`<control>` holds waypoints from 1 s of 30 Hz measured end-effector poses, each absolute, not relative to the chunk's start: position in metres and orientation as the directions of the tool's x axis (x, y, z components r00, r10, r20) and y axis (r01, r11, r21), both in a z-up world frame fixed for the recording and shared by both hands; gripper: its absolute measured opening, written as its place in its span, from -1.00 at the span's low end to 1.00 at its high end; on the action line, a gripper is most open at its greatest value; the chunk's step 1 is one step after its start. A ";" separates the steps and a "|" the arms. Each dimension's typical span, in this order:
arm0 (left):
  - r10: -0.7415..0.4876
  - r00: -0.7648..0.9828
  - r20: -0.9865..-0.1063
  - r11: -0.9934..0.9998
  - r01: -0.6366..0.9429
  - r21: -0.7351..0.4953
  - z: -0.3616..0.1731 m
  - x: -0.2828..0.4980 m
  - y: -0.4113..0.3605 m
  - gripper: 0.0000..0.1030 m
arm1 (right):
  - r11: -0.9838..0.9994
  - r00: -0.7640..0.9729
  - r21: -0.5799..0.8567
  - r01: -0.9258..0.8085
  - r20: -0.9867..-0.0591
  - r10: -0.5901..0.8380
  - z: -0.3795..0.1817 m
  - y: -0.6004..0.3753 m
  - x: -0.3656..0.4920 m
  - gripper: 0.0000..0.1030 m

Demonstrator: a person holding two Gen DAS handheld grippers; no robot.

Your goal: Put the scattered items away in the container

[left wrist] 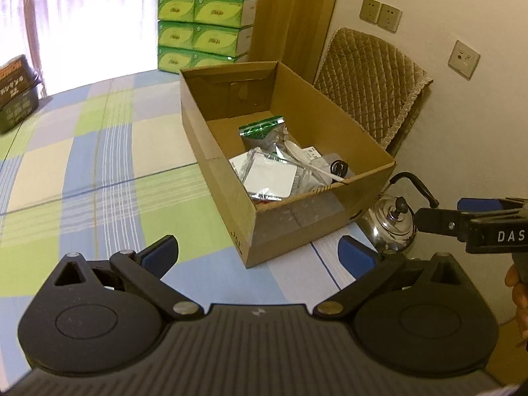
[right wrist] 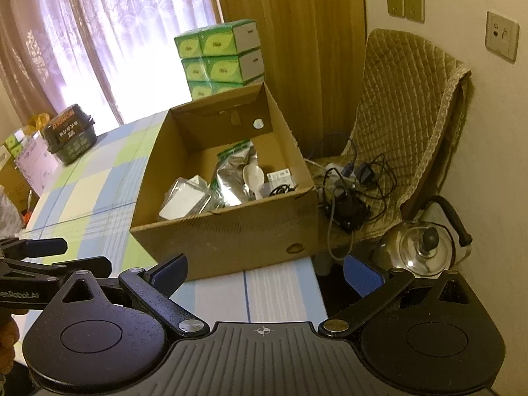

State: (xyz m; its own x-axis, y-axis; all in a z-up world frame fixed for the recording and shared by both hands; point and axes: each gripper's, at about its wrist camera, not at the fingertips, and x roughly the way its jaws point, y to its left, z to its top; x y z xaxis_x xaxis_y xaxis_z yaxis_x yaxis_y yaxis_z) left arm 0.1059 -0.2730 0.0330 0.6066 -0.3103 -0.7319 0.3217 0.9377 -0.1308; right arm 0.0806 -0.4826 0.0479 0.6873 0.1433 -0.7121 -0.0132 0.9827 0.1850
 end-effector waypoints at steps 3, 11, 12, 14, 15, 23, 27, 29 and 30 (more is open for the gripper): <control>-0.308 0.605 -0.734 0.941 0.308 -0.141 0.032 0.103 -0.273 0.97 | 0.985 0.681 0.173 -0.023 -0.718 0.142 0.049 -0.479 0.077 1.00; -0.293 0.599 -0.746 0.950 0.268 -0.157 0.029 0.096 -0.271 0.97 | 0.992 0.684 0.126 -0.029 -0.721 0.112 0.051 -0.470 0.072 1.00; -0.290 0.599 -0.747 0.952 0.263 -0.158 0.029 0.095 -0.271 0.97 | 0.992 0.684 0.126 -0.030 -0.721 0.112 0.052 -0.469 0.071 1.00; -0.288 0.598 -0.747 0.953 0.255 -0.163 0.028 0.092 -0.269 0.97 | 0.992 0.684 0.125 -0.032 -0.720 0.113 0.052 -0.468 0.071 1.00; -0.288 0.598 -0.748 0.954 0.251 -0.166 0.028 0.092 -0.269 0.97 | 0.992 0.685 0.124 -0.034 -0.720 0.113 0.053 -0.467 0.071 1.00; -0.267 0.612 -0.745 0.960 0.234 -0.151 0.028 0.088 -0.267 0.97 | 0.992 0.682 0.111 -0.054 -0.722 0.118 0.054 -0.458 0.072 1.00; -0.254 0.625 -0.738 0.964 0.229 -0.137 0.028 0.085 -0.269 0.98 | 0.992 0.678 0.111 -0.057 -0.725 0.120 0.053 -0.457 0.071 1.00; -0.261 0.631 -0.731 0.962 0.230 -0.145 0.029 0.084 -0.268 0.98 | 0.993 0.676 0.108 -0.055 -0.728 0.117 0.052 -0.457 0.071 1.00; -0.263 0.631 -0.730 0.962 0.231 -0.147 0.029 0.084 -0.267 0.98 | 0.993 0.675 0.108 -0.053 -0.729 0.115 0.051 -0.457 0.070 1.00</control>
